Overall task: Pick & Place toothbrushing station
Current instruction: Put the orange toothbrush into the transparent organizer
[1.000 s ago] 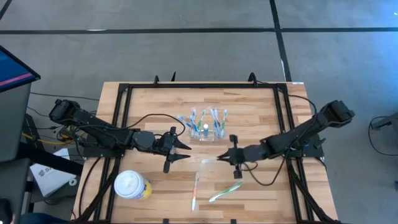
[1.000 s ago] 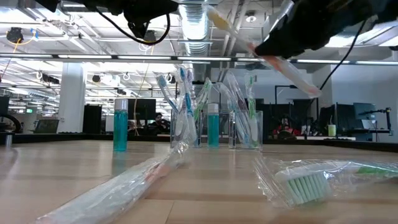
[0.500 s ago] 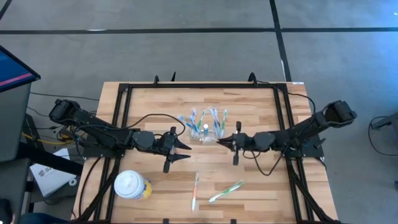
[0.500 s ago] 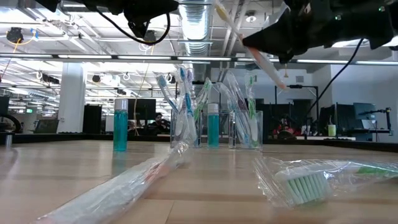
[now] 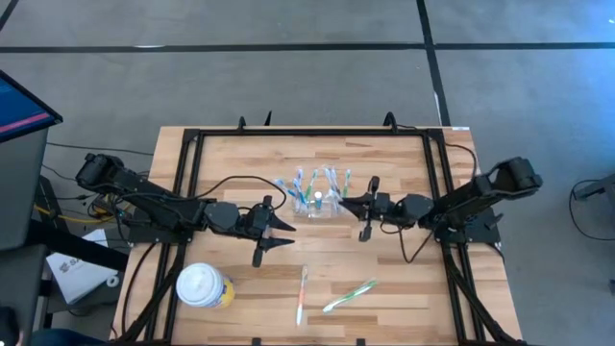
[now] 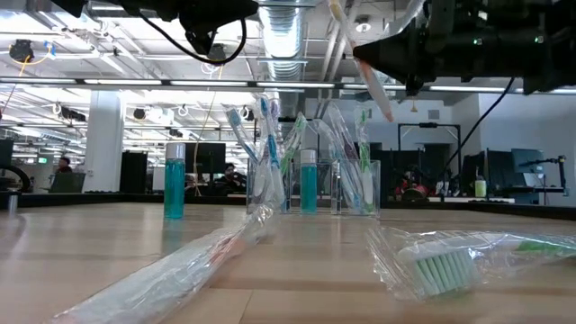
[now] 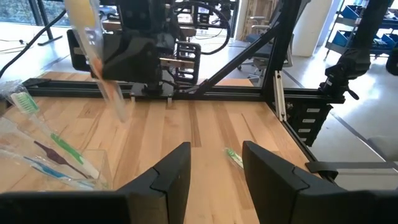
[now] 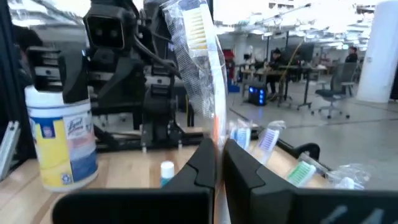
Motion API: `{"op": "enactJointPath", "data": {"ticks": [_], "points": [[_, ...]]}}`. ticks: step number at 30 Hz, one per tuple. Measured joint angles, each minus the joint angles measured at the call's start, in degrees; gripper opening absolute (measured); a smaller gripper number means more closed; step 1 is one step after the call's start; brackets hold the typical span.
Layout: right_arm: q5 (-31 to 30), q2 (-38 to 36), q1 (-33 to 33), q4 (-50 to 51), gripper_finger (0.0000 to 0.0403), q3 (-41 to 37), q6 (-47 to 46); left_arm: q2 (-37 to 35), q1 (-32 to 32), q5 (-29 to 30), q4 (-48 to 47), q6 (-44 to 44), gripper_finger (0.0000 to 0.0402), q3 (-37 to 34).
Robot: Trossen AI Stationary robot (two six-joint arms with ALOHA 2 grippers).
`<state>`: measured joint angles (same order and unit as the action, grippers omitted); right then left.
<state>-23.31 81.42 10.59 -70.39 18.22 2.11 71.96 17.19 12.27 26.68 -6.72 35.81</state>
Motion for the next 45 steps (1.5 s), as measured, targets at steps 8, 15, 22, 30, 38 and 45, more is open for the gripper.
{"op": "enactJointPath", "data": {"ticks": [8, 15, 22, 30, 38, 45], "points": [[2.54, 12.46, -3.86, -17.91, 0.0001, -0.44, -0.22, 0.0, 0.0, 0.2, 0.0, 0.0, 0.0138, 0.01], [5.3, 17.49, -8.09, -19.2, 0.0001, -0.02, -4.99, 0.0, -0.01, 0.16, -0.04, 0.0, 0.0137, 0.02], [5.73, 16.81, -9.07, -19.47, 0.0001, 0.15, -3.2, 0.0, 0.0, 0.13, -0.04, 0.0, 0.0137, 0.02], [5.75, 20.53, -10.37, -19.47, 0.0001, 0.14, -4.17, 0.0, -0.01, -0.09, -0.04, 0.0, 0.0138, 0.02], [7.02, 21.34, -11.07, -19.52, 0.0002, 0.24, -4.6, 0.0, 0.0, -0.07, -0.04, 0.0, 0.0138, 0.02], [7.0, 21.36, -11.0, -18.89, 0.0003, 0.24, -5.0, 0.0, 0.0, -0.04, -0.07, 0.0, 0.0138, 0.02]]}}
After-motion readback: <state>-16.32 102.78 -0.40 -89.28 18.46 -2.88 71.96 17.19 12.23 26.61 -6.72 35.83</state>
